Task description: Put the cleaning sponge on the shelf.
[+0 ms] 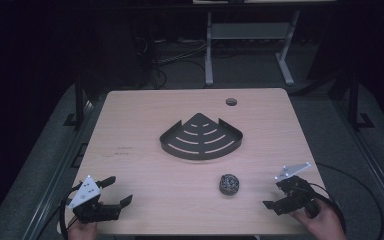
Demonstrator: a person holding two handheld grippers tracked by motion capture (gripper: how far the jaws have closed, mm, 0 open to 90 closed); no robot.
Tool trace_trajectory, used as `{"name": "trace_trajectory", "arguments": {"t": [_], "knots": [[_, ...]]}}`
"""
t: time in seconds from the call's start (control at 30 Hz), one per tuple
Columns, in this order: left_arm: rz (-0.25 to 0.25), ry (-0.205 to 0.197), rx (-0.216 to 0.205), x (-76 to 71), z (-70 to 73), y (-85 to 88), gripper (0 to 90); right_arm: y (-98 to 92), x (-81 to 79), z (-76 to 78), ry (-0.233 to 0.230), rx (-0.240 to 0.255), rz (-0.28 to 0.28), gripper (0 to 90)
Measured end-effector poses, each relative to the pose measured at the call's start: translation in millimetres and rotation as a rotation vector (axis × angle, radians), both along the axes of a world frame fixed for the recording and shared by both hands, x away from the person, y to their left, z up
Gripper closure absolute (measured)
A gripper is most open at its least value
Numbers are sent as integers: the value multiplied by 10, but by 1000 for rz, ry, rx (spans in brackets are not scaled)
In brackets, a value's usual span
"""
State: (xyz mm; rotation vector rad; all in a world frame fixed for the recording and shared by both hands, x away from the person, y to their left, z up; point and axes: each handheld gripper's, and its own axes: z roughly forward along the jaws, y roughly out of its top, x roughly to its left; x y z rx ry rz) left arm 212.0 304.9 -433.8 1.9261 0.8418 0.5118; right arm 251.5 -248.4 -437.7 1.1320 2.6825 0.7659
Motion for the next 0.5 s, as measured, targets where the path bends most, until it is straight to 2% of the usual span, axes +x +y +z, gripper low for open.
{"name": "trace_trajectory", "arguments": {"t": [0.5], "knots": [[8,-1,1,-2,6,13,133,198,31,70,-8,-36,62,170]]}}
